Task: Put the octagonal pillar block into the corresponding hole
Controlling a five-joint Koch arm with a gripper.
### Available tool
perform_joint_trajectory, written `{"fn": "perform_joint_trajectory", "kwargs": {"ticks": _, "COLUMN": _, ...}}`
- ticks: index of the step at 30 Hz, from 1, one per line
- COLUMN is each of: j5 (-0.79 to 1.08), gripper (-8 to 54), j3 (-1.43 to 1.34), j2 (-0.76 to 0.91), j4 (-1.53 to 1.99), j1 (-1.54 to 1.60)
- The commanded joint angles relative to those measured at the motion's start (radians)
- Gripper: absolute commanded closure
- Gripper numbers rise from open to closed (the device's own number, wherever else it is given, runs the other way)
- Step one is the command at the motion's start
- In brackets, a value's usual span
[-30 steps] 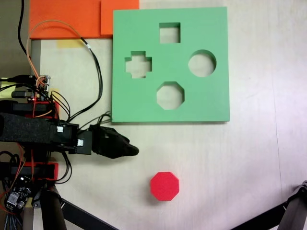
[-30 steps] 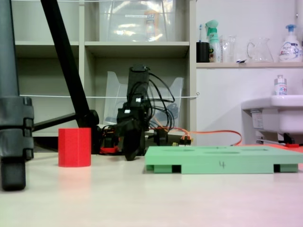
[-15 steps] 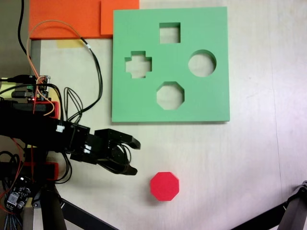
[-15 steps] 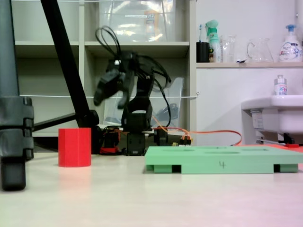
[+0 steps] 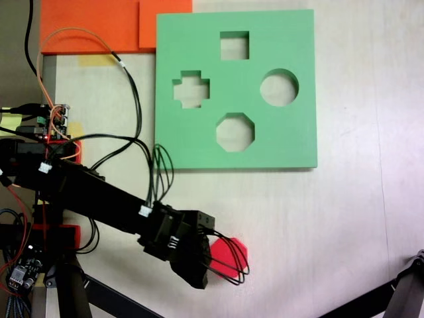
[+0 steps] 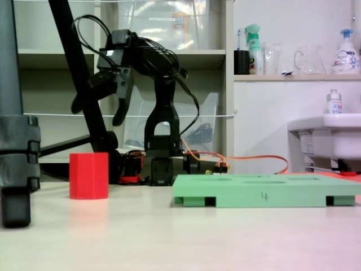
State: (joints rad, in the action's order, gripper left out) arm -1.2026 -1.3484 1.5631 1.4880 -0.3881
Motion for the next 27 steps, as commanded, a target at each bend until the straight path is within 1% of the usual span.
{"fn": "perform_joint_trajectory", "kwargs": {"ticks": 1, "j5": 0.031, "gripper": -6.7, "j3": 0.046, "j2": -0.026, "j4": 0.040, "j1": -0.021}}
{"fn": "perform_joint_trajectory", "kwargs": {"ticks": 5, "j5": 0.048, "gripper": -6.7, "j3": 0.054, "j2": -0.106, "j4": 0.040, "j1": -0.034}}
{"fn": "perform_joint_trajectory", "kwargs": {"ticks": 9, "j5": 0.048, "gripper": -6.7, "j3": 0.058, "j2": -0.149, "j4": 0.034, "j1": -0.035}}
{"fn": "perform_joint_trajectory", "kwargs": {"ticks": 22, "j5": 0.034, "gripper": -6.7, "j3": 0.114, "j2": -0.222, "j4": 0.002, "j1": -0.020}}
{"fn": "perform_joint_trajectory", "kwargs": {"ticks": 27, "j5": -0.006, "gripper": -6.7, "j3": 0.118, "j2": -0.239, "j4": -0.014, "j1": -0.014}}
